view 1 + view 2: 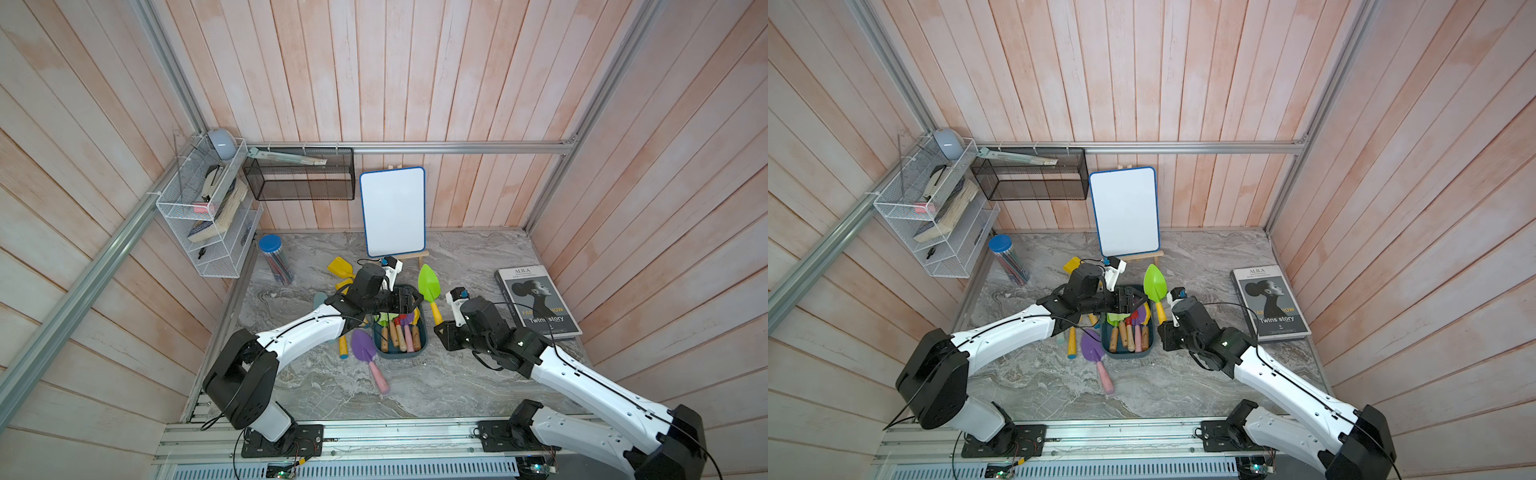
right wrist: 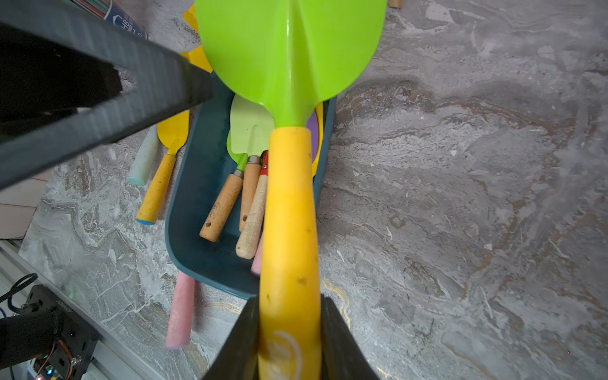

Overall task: Put the shovel into the storage box
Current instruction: Place the shovel in the storage box.

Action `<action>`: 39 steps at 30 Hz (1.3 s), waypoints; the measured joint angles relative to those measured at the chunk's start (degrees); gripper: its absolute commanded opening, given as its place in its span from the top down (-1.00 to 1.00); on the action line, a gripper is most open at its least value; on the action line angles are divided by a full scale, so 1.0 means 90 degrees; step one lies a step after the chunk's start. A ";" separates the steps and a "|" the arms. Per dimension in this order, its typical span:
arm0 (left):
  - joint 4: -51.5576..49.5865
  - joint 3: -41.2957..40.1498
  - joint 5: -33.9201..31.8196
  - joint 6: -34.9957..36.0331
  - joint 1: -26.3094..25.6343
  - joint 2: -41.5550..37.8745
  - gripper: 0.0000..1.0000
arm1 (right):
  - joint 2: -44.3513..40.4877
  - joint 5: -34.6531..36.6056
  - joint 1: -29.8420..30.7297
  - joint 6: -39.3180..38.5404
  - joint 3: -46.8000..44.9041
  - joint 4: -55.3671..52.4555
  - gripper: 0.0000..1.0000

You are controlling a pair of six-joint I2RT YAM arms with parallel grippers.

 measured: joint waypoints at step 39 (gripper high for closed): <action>0.0270 0.0163 -0.0347 -0.0401 -0.0056 0.0153 1.00 | 0.0352 0.0073 0.0248 -0.0027 0.0066 0.0289 -0.07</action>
